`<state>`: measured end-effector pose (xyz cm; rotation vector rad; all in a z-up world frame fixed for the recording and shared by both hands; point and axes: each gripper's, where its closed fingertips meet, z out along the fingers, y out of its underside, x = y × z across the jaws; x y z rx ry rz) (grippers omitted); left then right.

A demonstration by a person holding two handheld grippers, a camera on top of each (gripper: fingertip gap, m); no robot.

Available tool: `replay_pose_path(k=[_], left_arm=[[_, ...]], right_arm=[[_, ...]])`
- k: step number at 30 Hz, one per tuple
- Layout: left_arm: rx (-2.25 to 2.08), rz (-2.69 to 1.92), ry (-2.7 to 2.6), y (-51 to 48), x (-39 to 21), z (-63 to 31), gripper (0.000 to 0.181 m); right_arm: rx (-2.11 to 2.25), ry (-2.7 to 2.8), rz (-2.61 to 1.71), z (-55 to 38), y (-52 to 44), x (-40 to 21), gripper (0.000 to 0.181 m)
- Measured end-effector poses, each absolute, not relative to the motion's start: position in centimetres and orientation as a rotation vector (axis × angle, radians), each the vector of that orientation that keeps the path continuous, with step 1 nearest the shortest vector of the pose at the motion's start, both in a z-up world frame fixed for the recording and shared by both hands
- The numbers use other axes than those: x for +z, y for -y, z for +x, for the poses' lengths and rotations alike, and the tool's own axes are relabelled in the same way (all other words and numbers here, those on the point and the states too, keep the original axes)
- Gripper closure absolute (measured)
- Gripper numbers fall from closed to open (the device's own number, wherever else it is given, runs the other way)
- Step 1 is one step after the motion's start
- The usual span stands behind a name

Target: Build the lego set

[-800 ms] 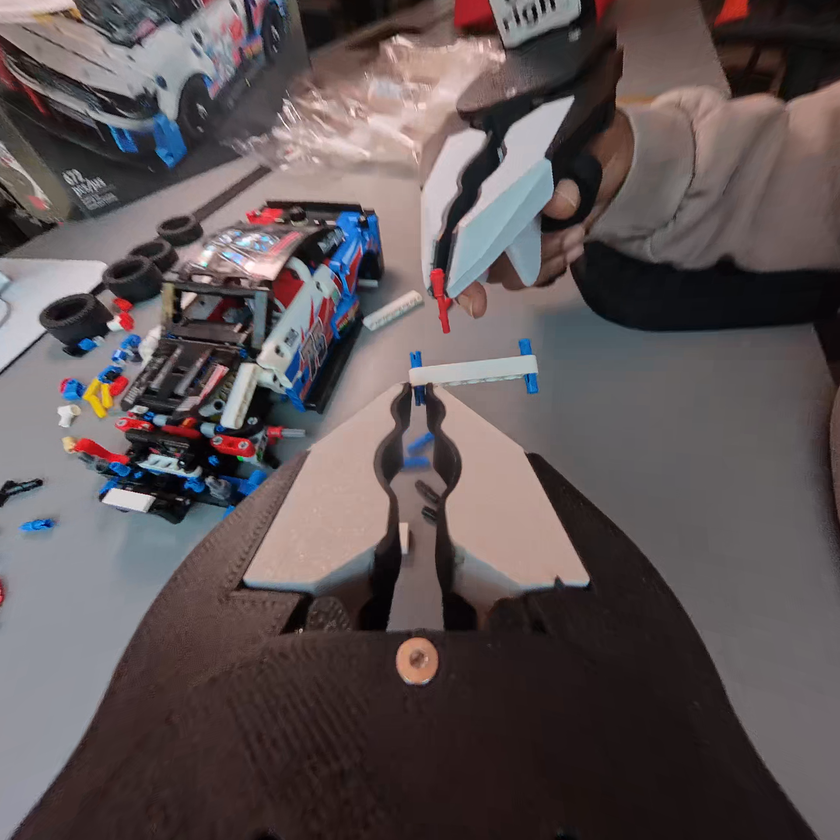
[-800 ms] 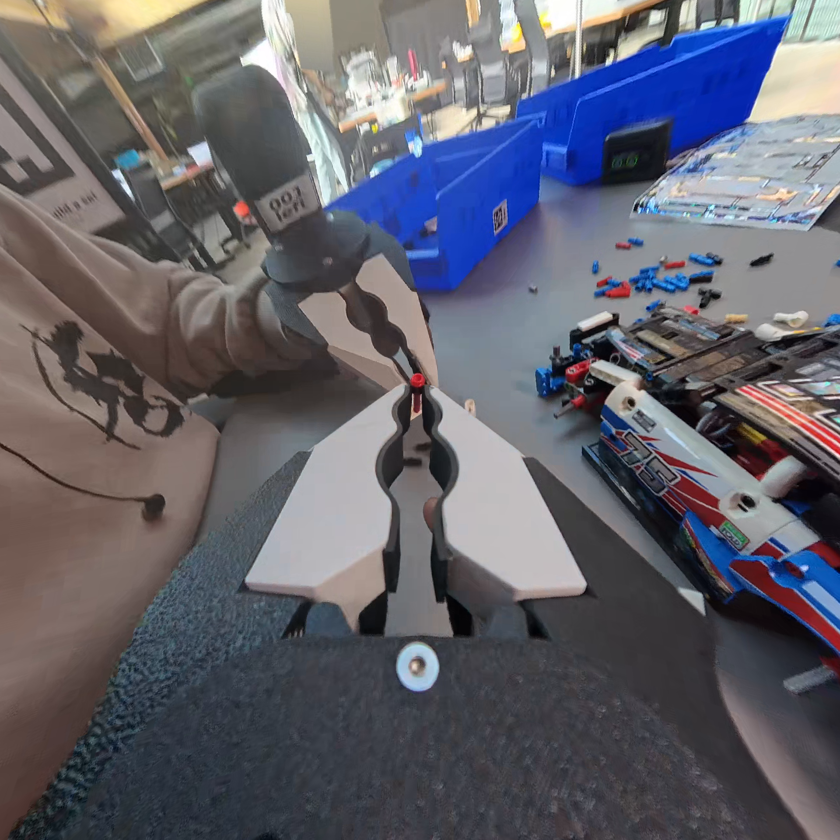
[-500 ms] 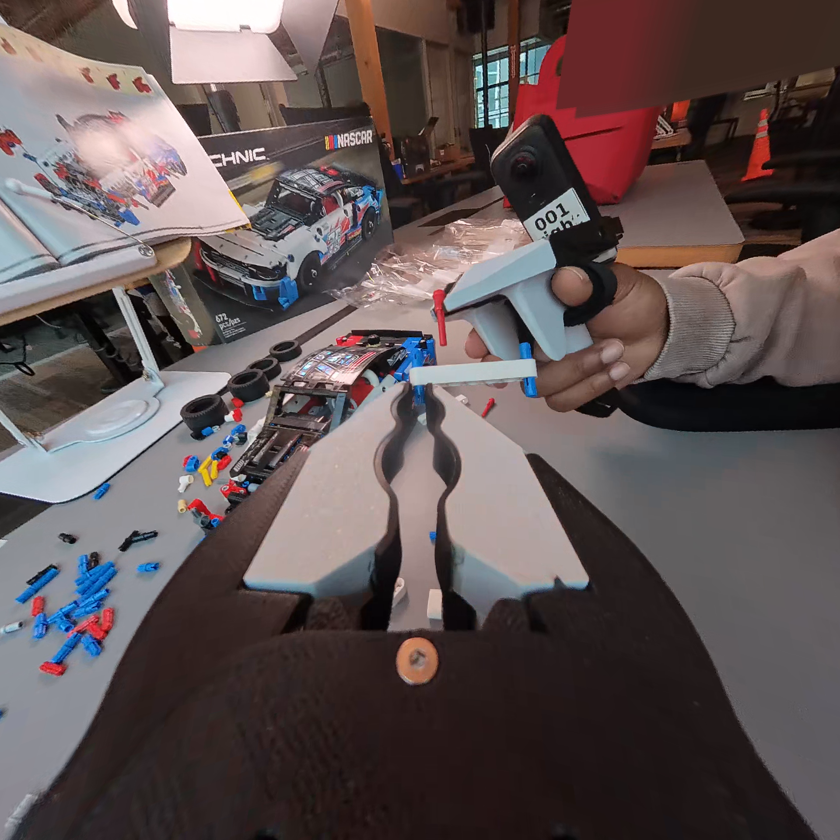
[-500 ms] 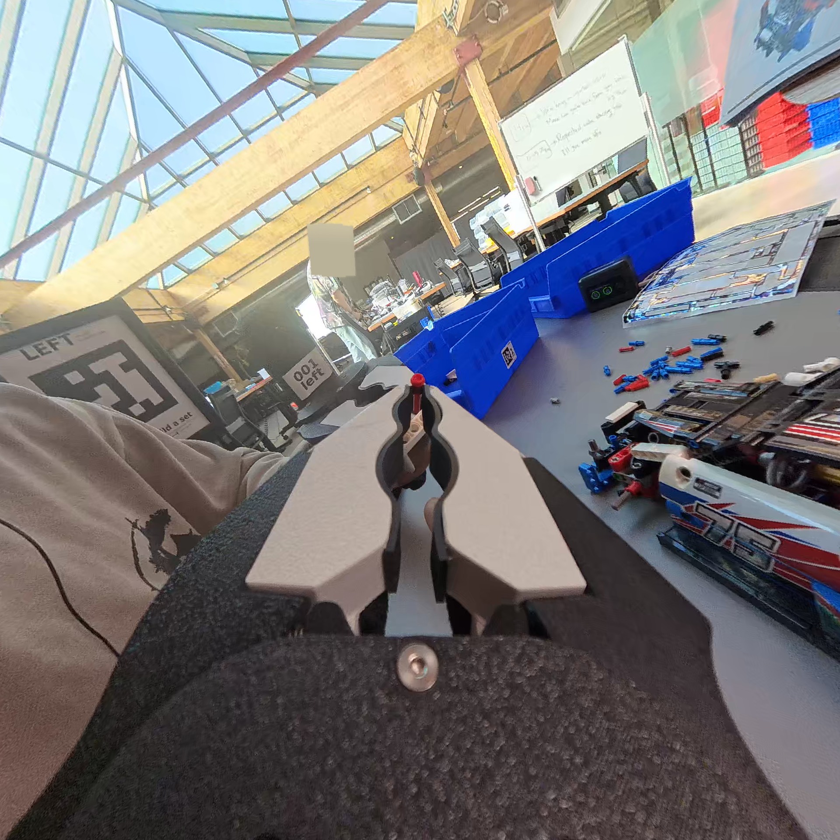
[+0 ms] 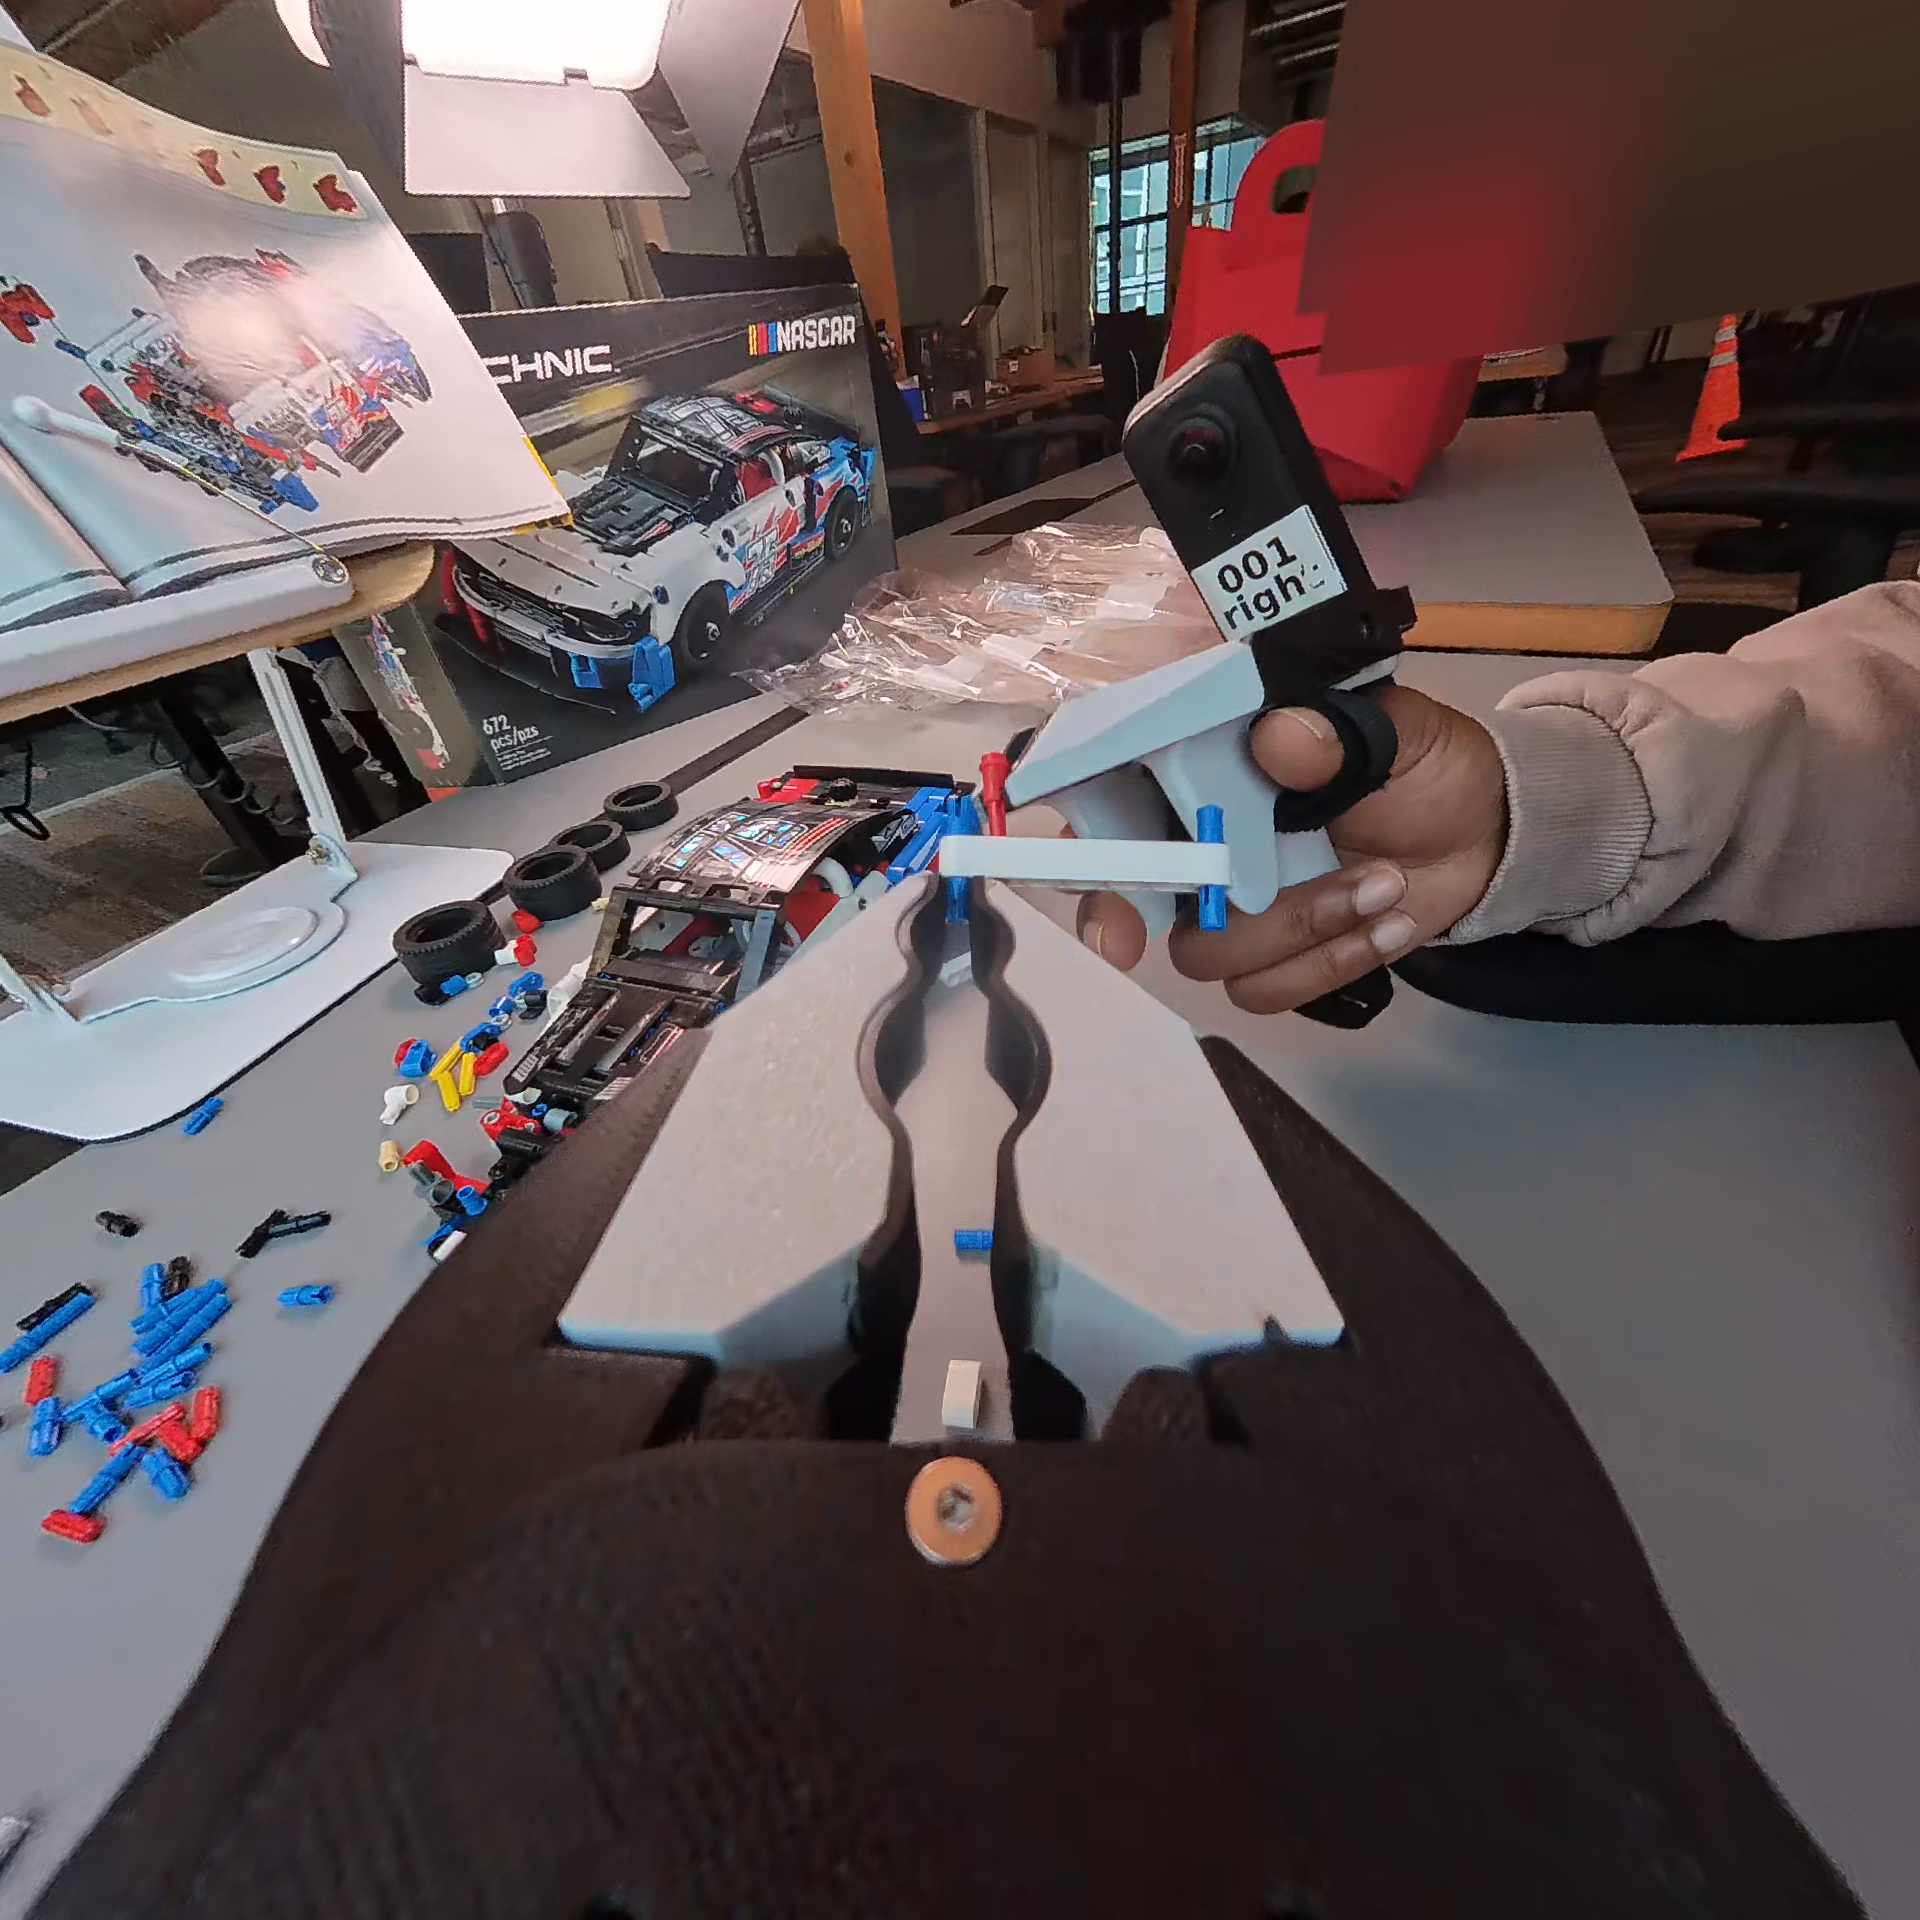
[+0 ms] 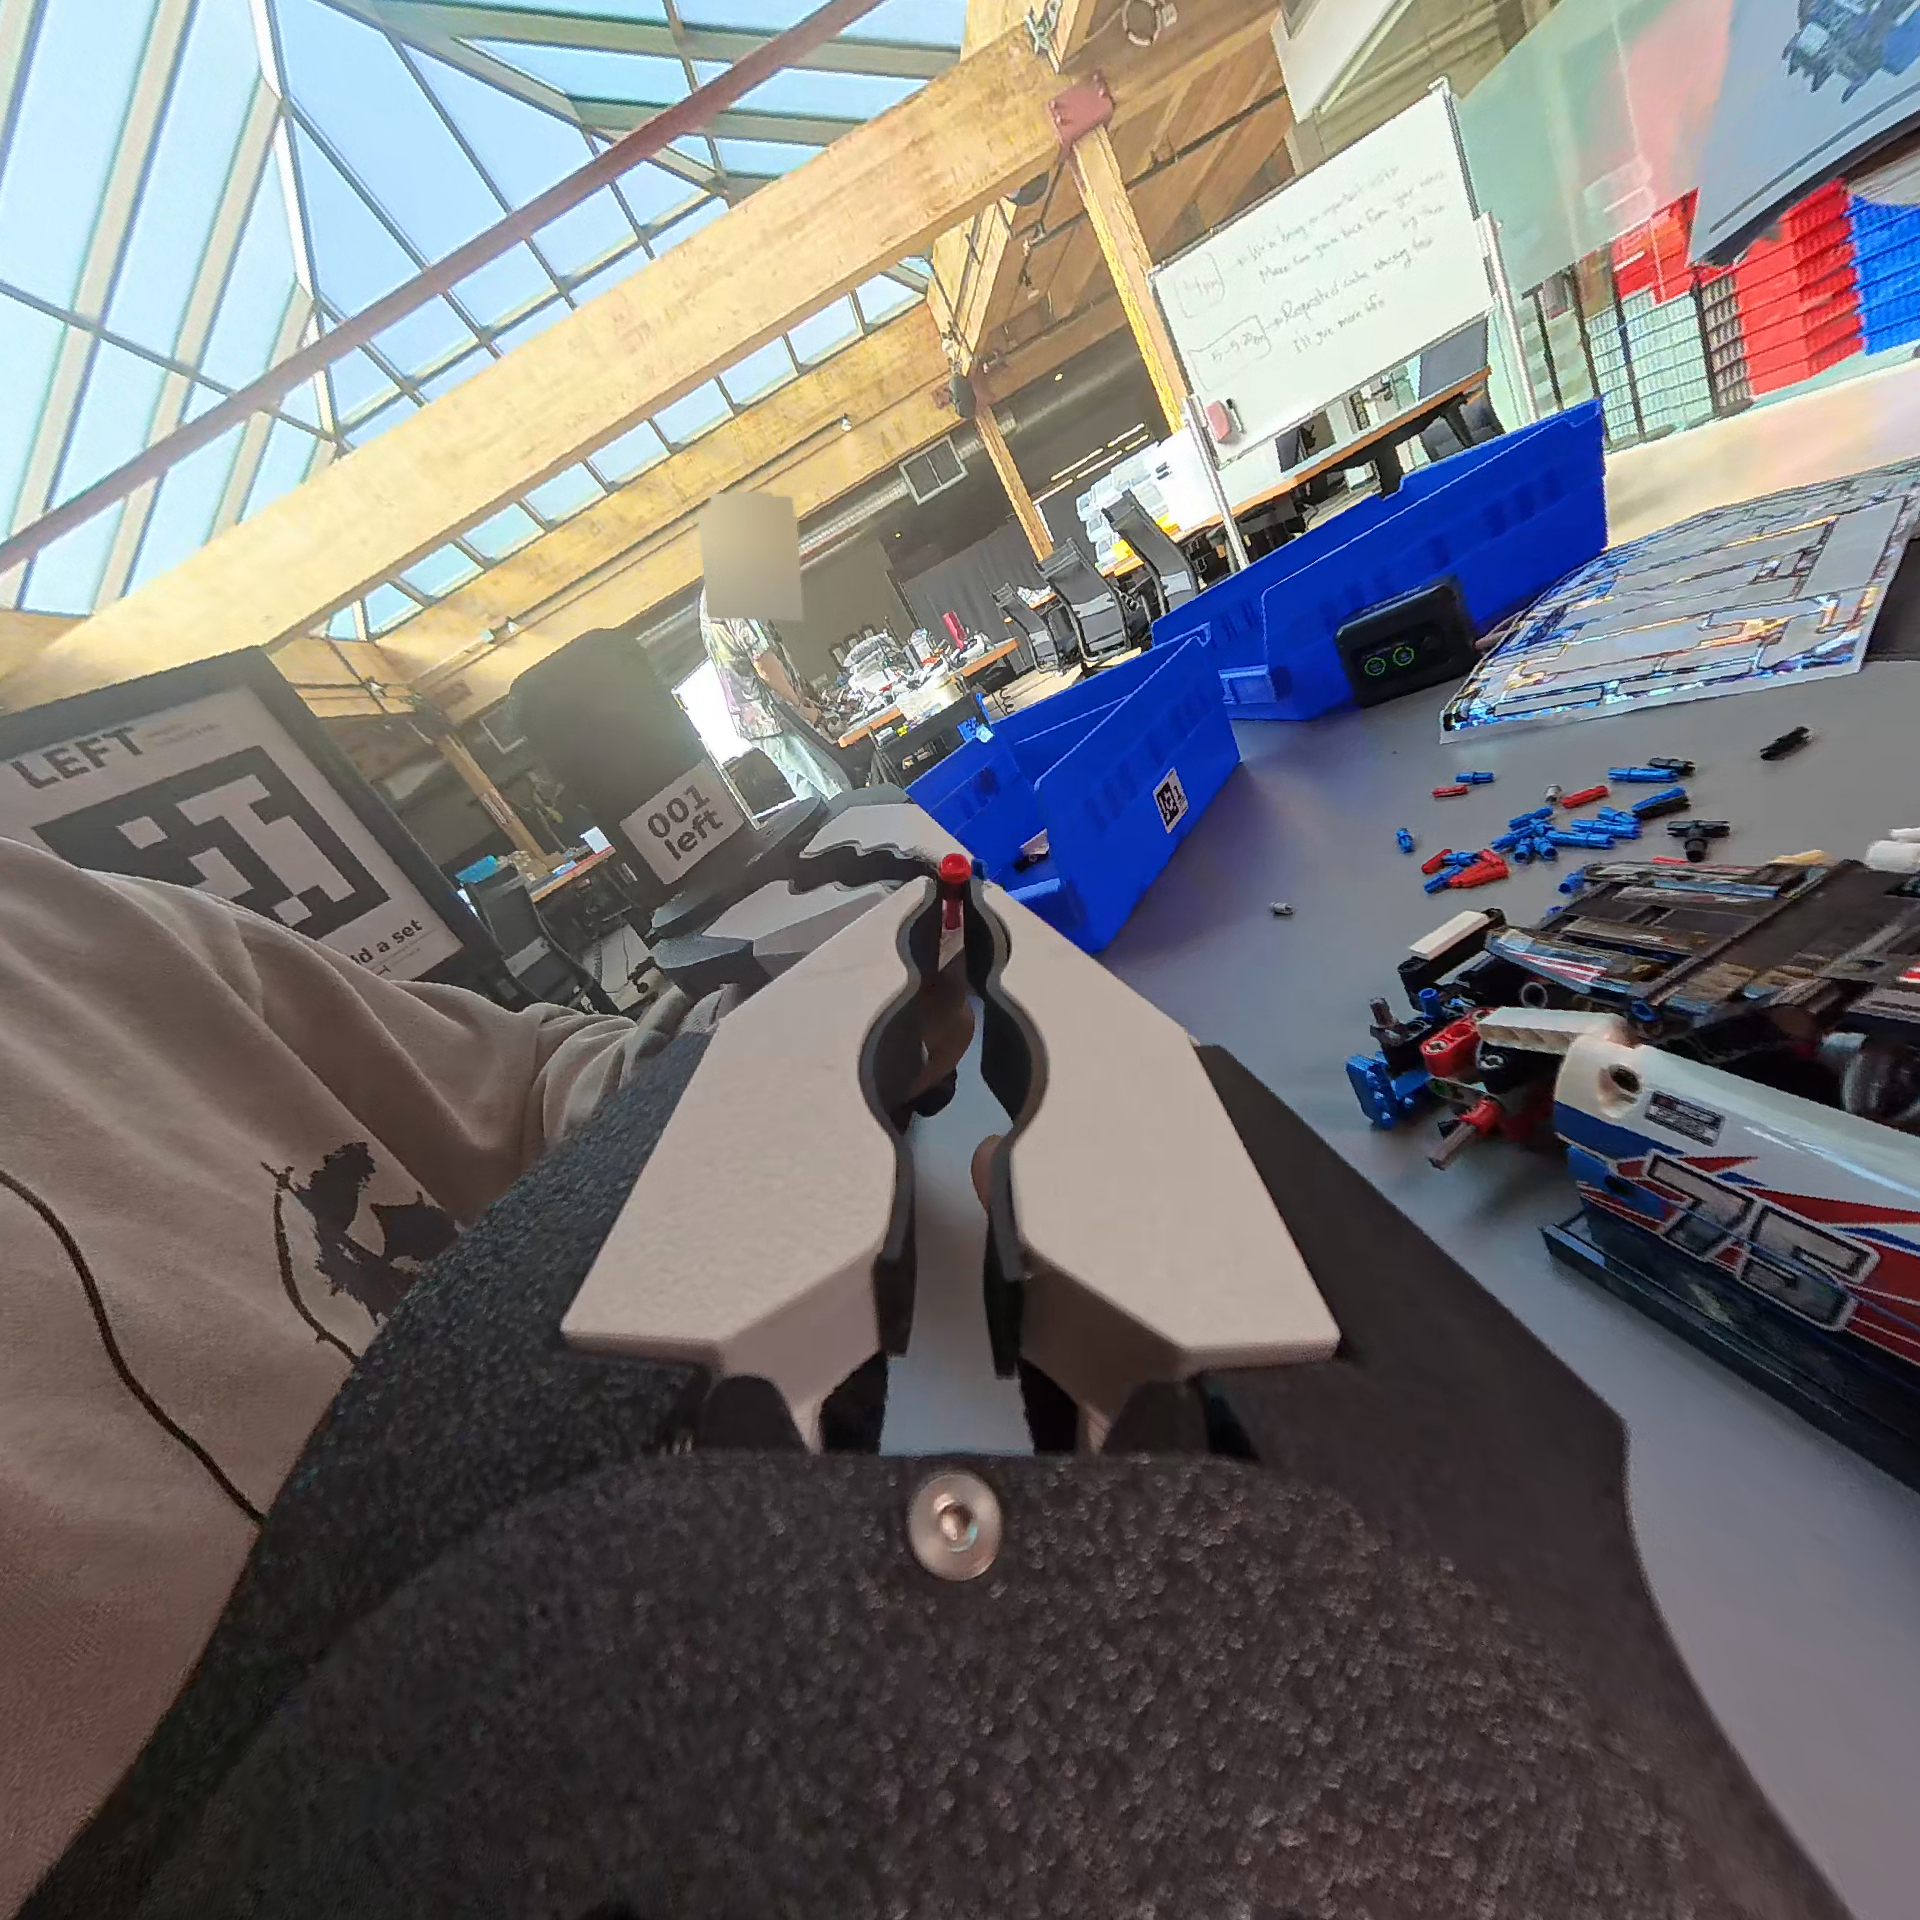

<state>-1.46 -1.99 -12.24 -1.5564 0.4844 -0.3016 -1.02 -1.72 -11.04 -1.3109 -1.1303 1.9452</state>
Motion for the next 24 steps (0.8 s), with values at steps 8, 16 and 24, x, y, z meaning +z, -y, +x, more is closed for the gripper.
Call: replay_pose_path(k=[8, 16, 24], left_arm=[[-0.330, -1.565, -0.469, 2.0, -12.3, -1.5, 0.179], [-0.236, -1.691, -0.406, 1.0, -14.1, -3.0, 0.179], [-0.208, -1.823, -0.334, 0.2, -16.3, -3.6, 0.179]], right_arm=[[1.893, 1.241, -1.307, -1.0, 2.4, -11.3, 0.163], [1.412, 1.366, -1.331, -1.3, 0.6, -12.2, 0.139], [0.706, 1.560, -1.257, -3.4, 0.6, -16.3, 0.149]])
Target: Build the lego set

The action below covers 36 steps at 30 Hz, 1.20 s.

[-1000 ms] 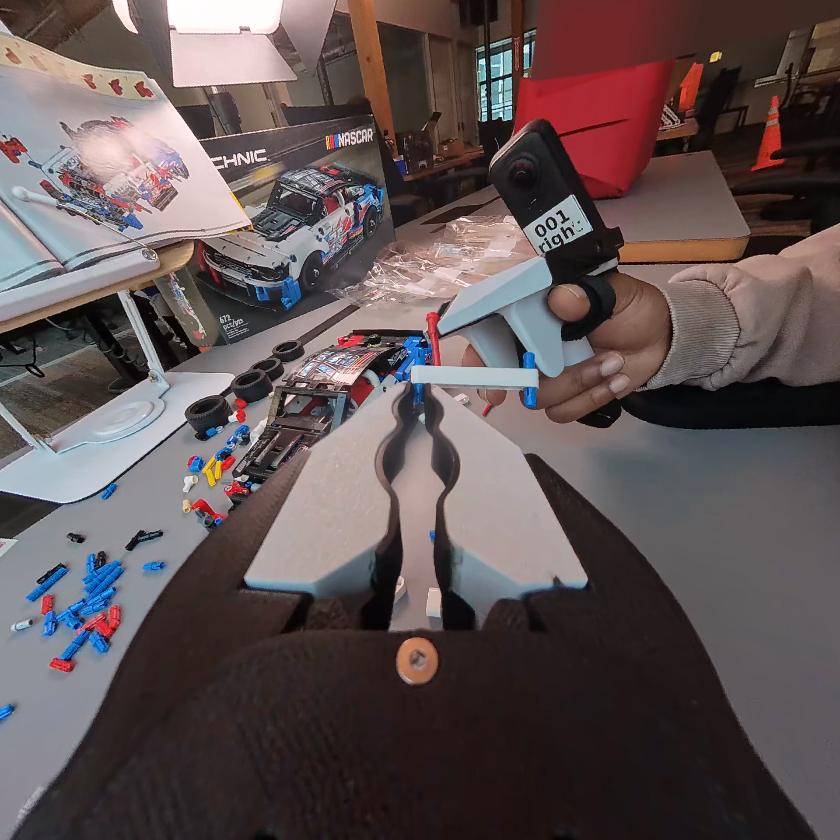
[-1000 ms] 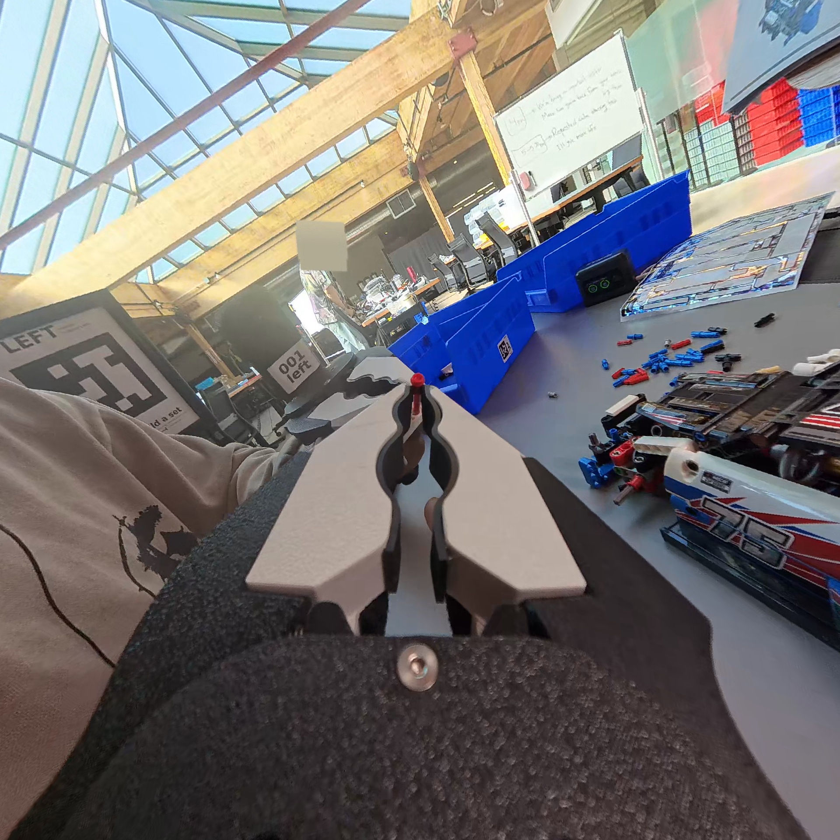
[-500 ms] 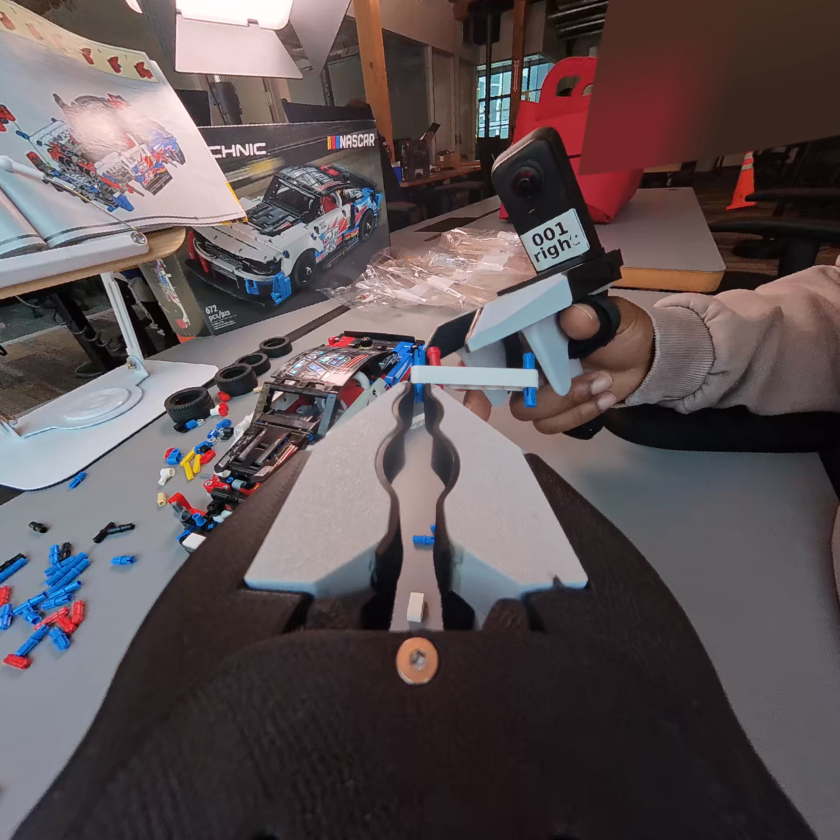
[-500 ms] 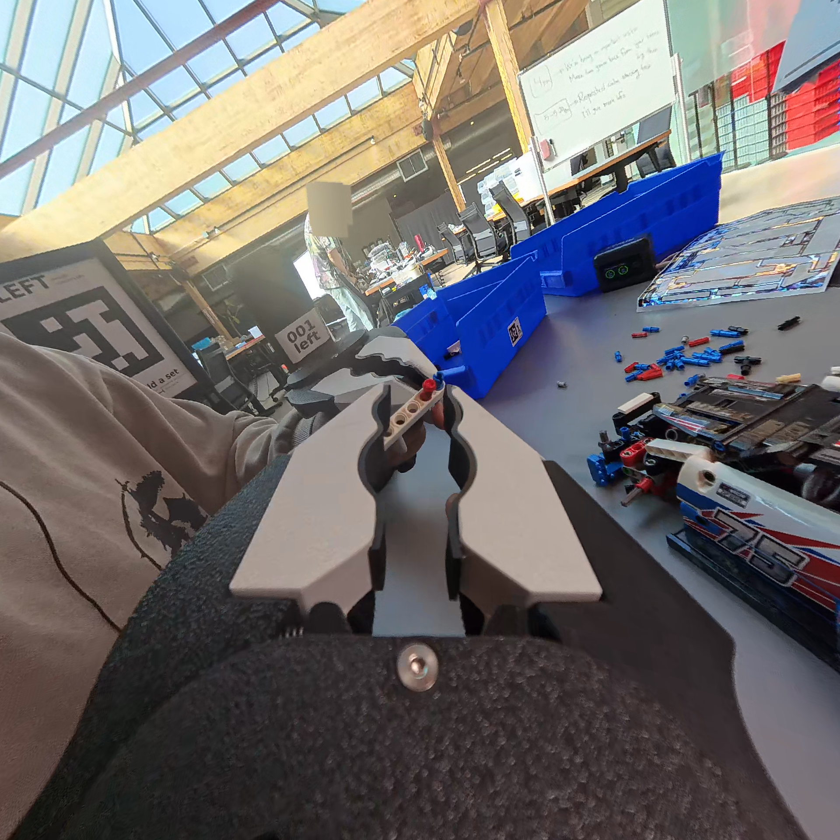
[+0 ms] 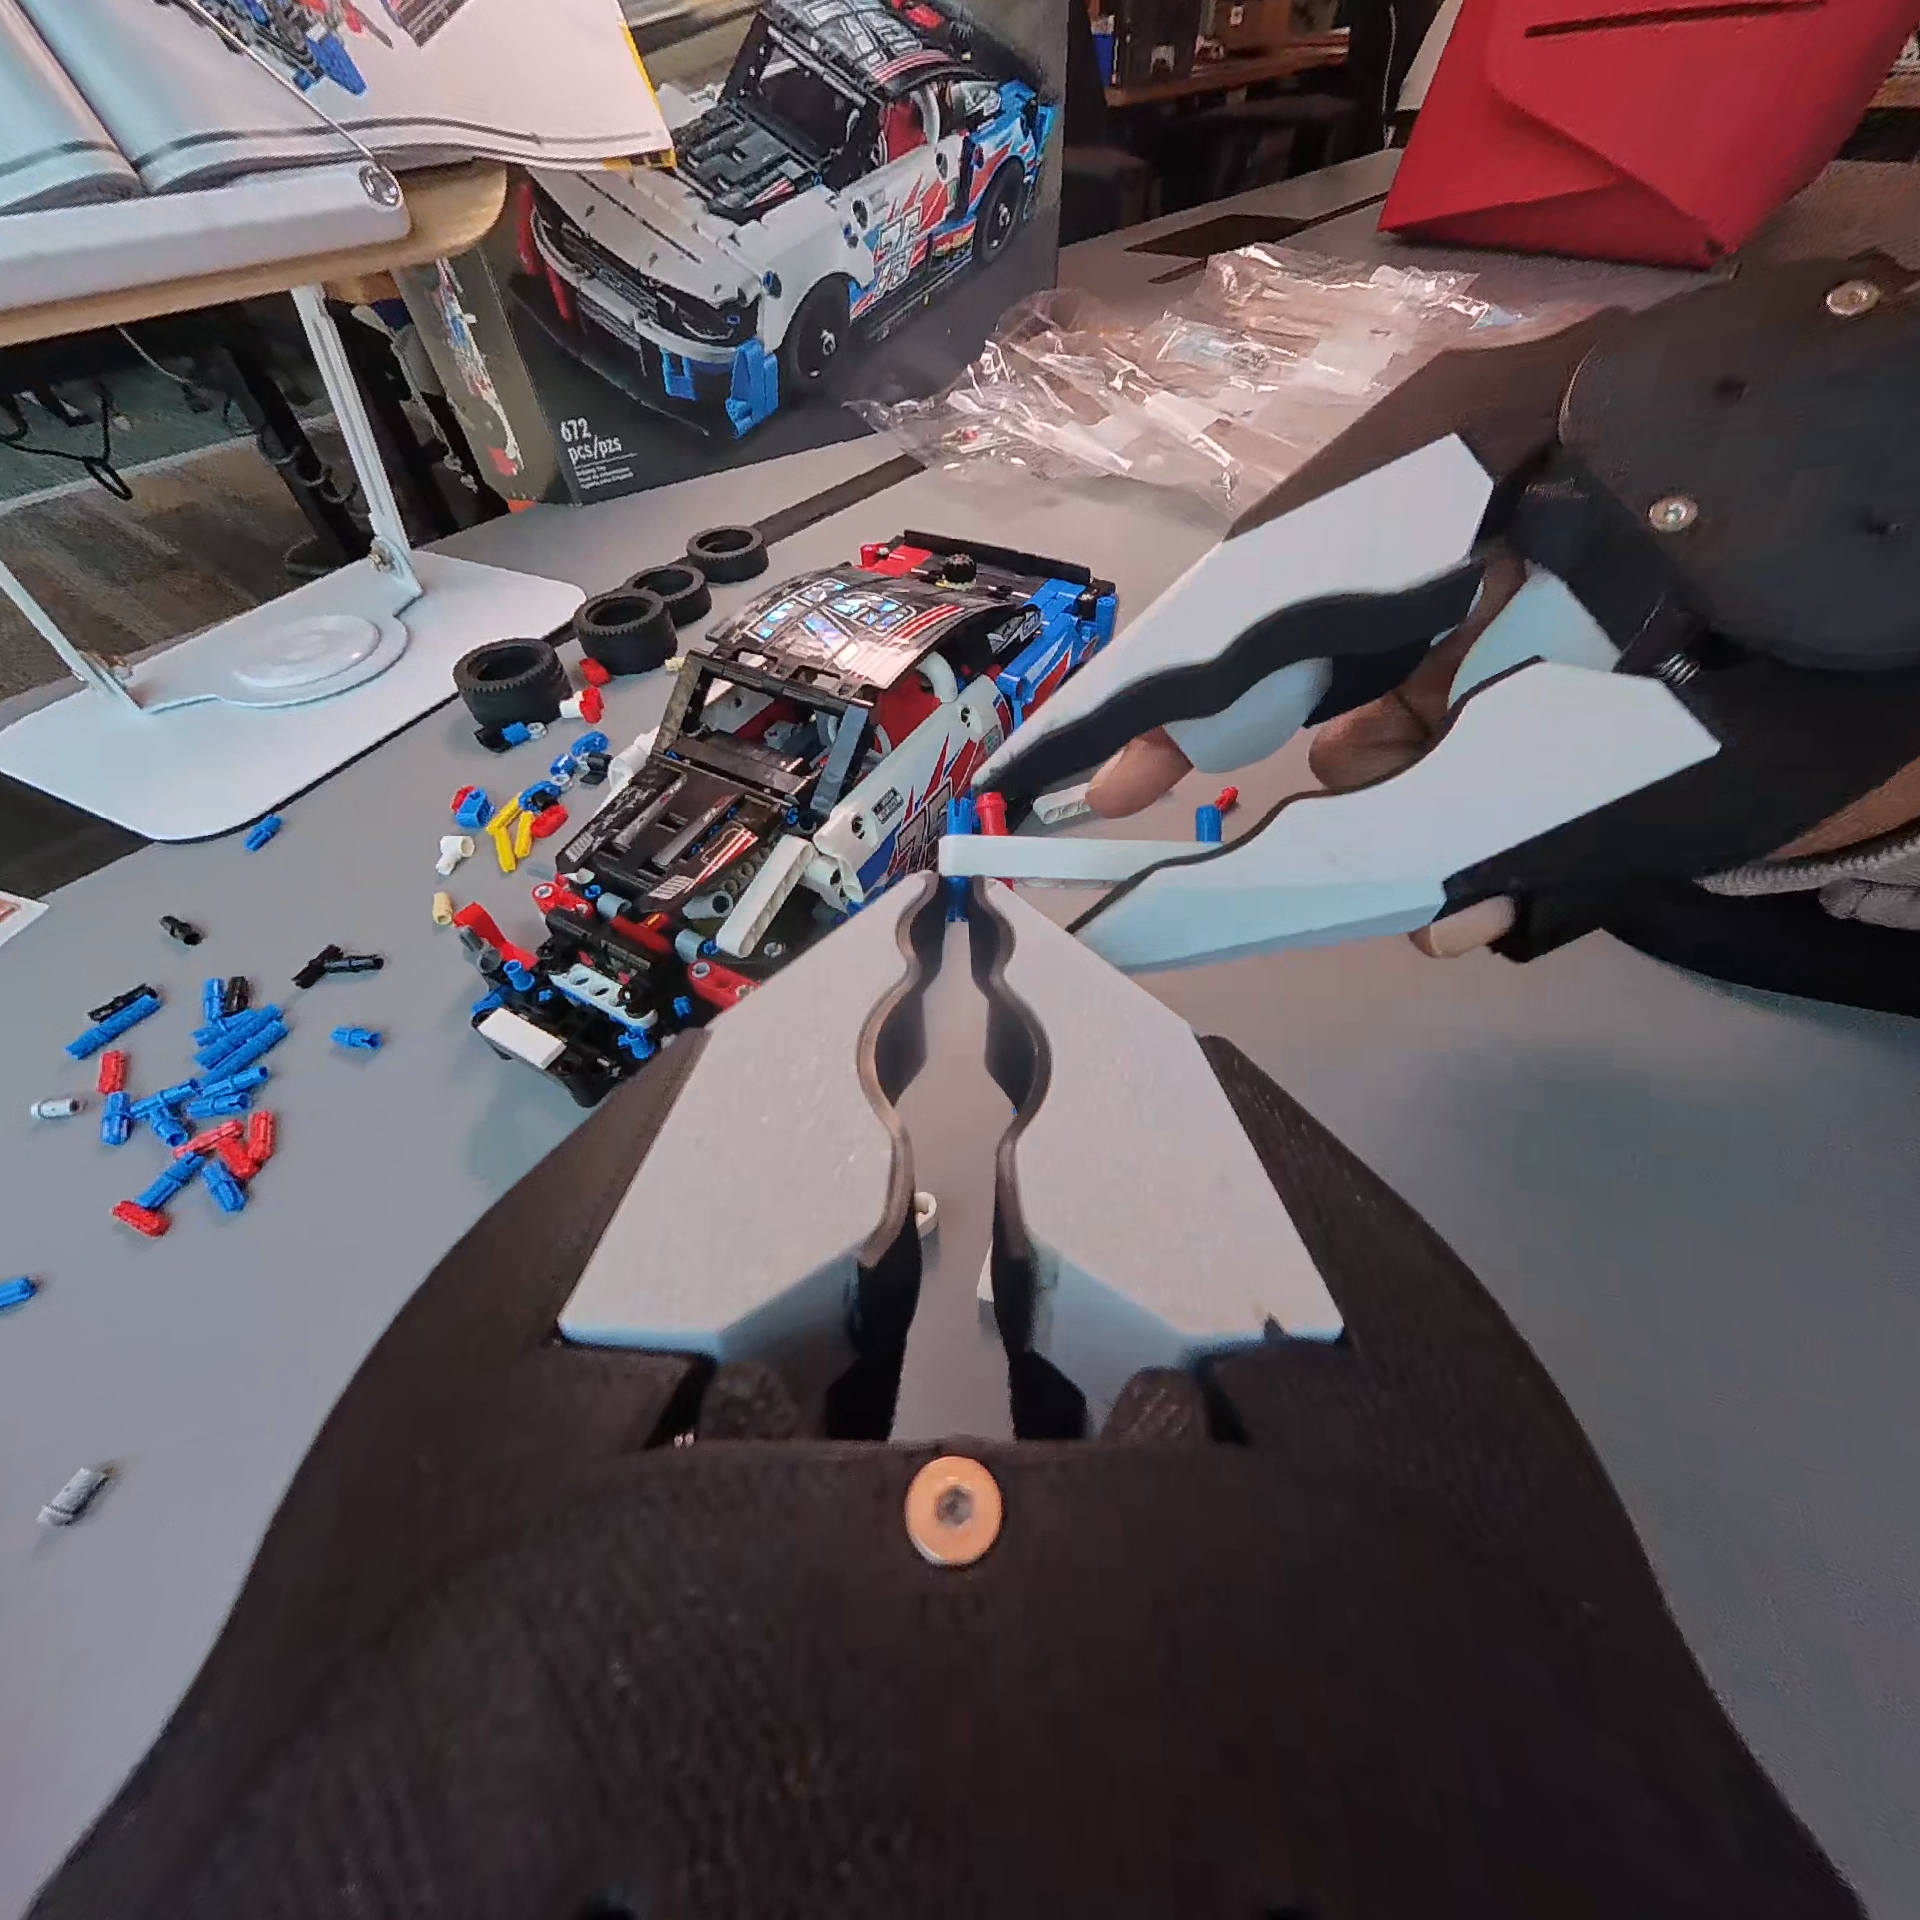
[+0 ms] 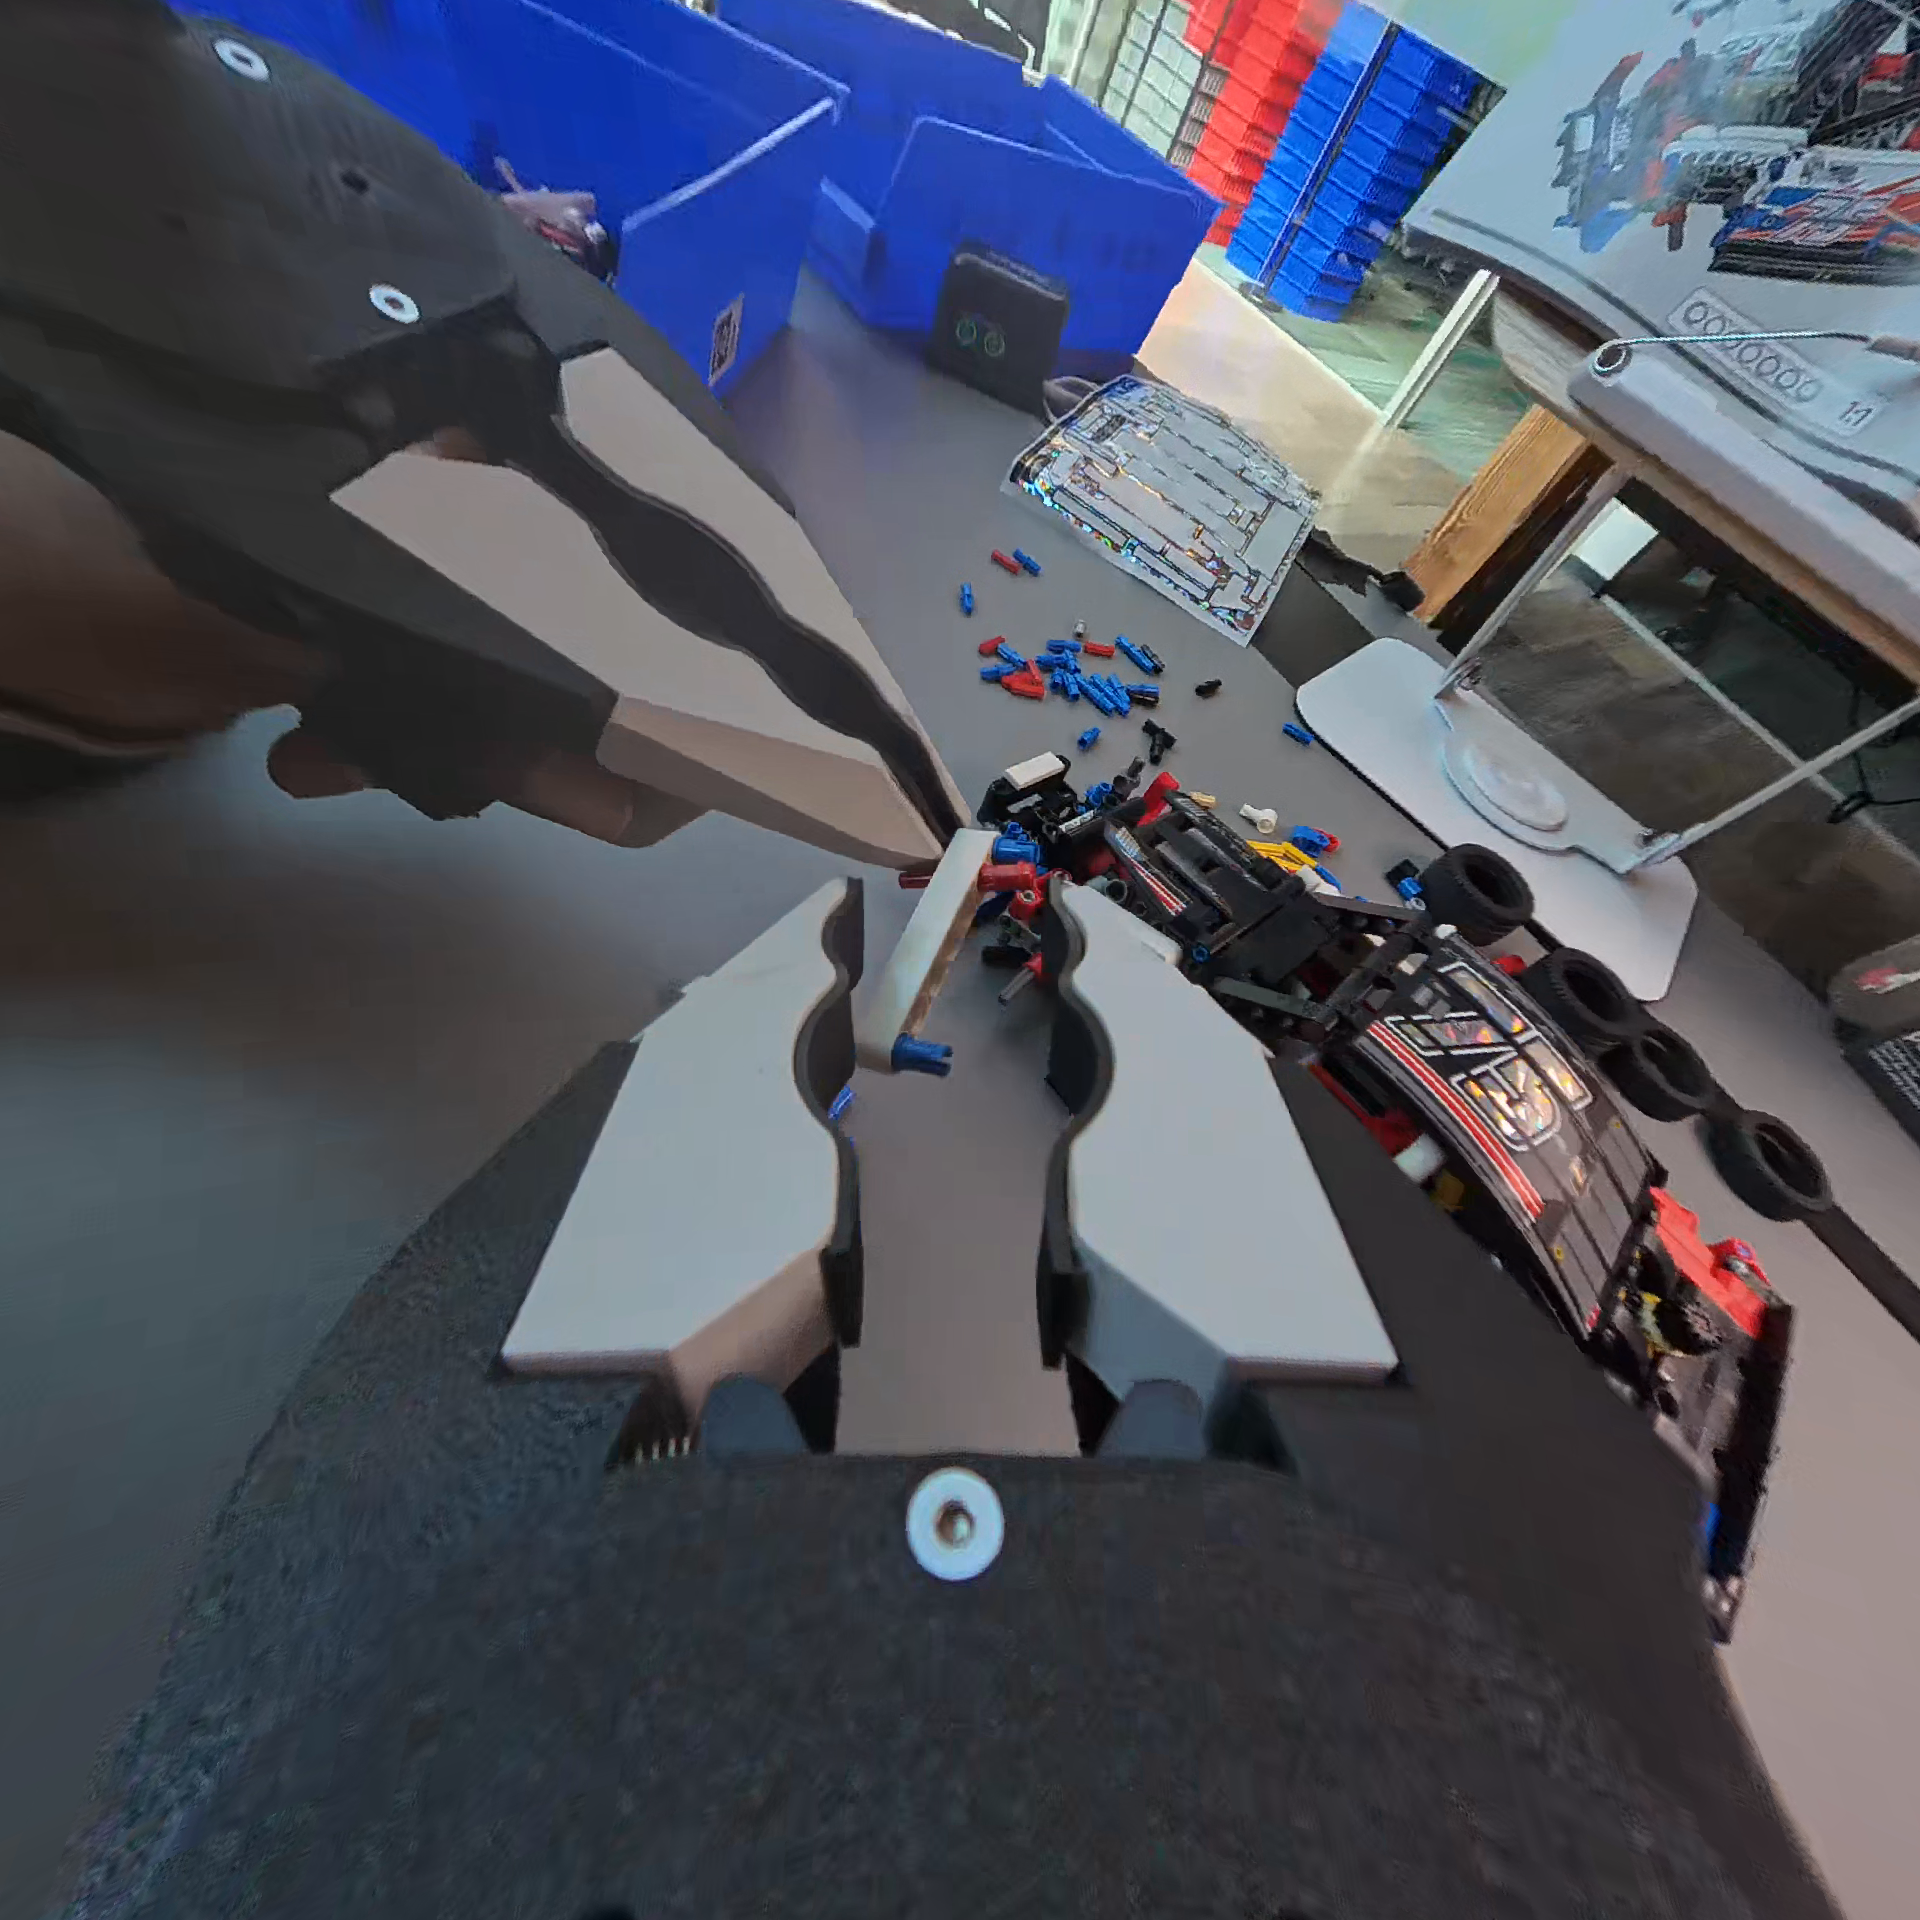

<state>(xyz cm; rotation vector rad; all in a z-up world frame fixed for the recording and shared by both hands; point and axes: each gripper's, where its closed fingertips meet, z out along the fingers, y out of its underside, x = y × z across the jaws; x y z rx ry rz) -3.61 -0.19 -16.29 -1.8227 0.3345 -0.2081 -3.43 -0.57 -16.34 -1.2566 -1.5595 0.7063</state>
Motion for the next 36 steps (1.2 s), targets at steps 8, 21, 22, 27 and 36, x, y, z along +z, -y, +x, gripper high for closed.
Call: replay_pose_path(k=[8, 21, 22, 27, 36], left_arm=[[-0.405, -1.830, -0.283, 0.7, -16.3, -3.2, 0.174], [-1.192, -1.834, -0.134, 2.5, -16.2, -1.5, 0.166], [-1.162, -1.852, -0.151, 2.5, -16.4, -1.5, 0.164], [-0.917, -1.939, -0.274, 2.3, -17.6, -1.3, 0.155], [-0.807, -1.942, -0.270, 1.9, -18.0, -1.7, 0.174]], right_arm=[[0.628, 1.612, -1.084, -3.5, 0.6, -16.5, 0.158], [0.804, 1.757, -0.907, -2.3, 2.6, -17.8, 0.157], [0.788, 1.754, -0.905, -2.3, 2.4, -17.8, 0.157], [0.647, 1.728, -0.880, -2.5, 1.4, -17.6, 0.158], [0.474, 1.752, -0.820, -2.9, 1.5, -18.4, 0.158]])
